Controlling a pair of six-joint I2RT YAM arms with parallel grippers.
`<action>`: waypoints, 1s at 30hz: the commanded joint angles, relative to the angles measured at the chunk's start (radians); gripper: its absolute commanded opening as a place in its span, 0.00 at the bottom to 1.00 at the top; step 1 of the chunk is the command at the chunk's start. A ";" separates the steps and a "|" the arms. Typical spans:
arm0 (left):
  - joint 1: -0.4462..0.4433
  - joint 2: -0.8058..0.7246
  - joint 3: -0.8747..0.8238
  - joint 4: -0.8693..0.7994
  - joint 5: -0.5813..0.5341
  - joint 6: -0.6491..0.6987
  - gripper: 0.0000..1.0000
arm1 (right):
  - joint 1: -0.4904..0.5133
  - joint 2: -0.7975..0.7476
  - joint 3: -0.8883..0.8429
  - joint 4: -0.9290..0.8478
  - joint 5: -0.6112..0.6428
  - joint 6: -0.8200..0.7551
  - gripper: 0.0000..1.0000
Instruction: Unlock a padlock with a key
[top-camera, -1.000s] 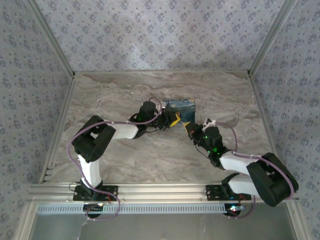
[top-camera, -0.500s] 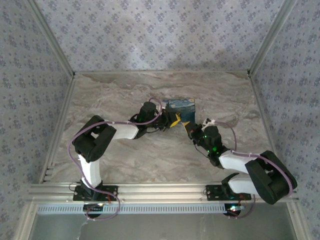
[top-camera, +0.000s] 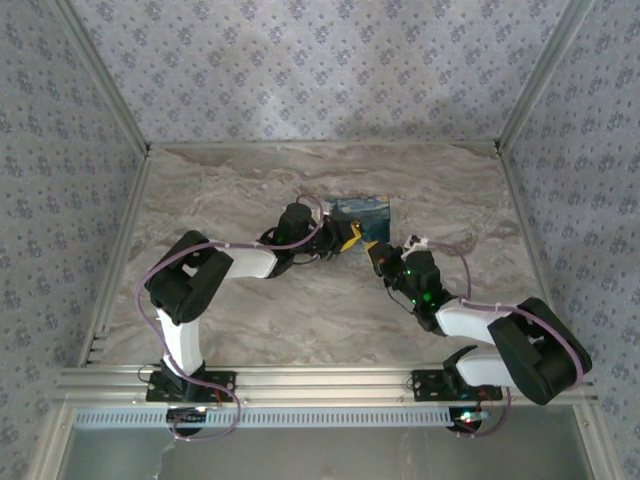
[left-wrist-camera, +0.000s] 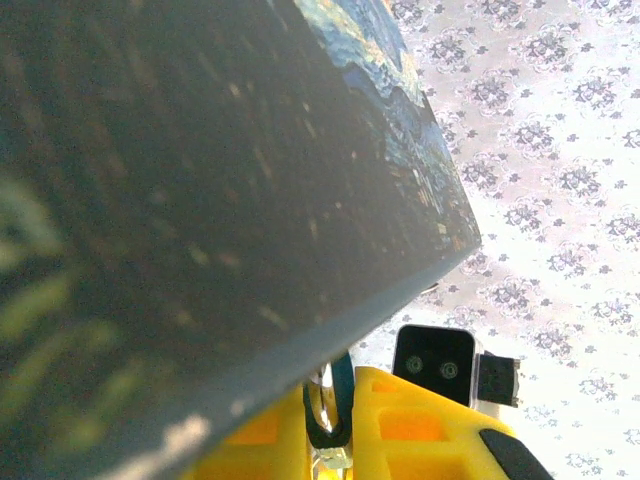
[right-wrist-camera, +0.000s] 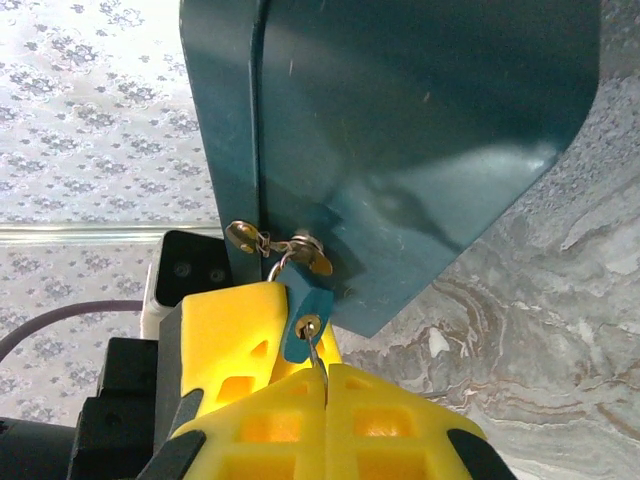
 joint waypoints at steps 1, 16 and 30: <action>-0.026 0.014 0.014 0.082 0.048 -0.019 0.11 | 0.008 0.011 0.014 0.061 0.053 0.047 0.00; -0.032 0.006 0.012 0.117 0.059 -0.028 0.08 | -0.042 0.146 0.002 0.246 0.004 0.271 0.00; -0.034 -0.003 0.007 0.112 0.042 -0.024 0.08 | 0.004 0.060 0.040 0.112 0.006 0.163 0.00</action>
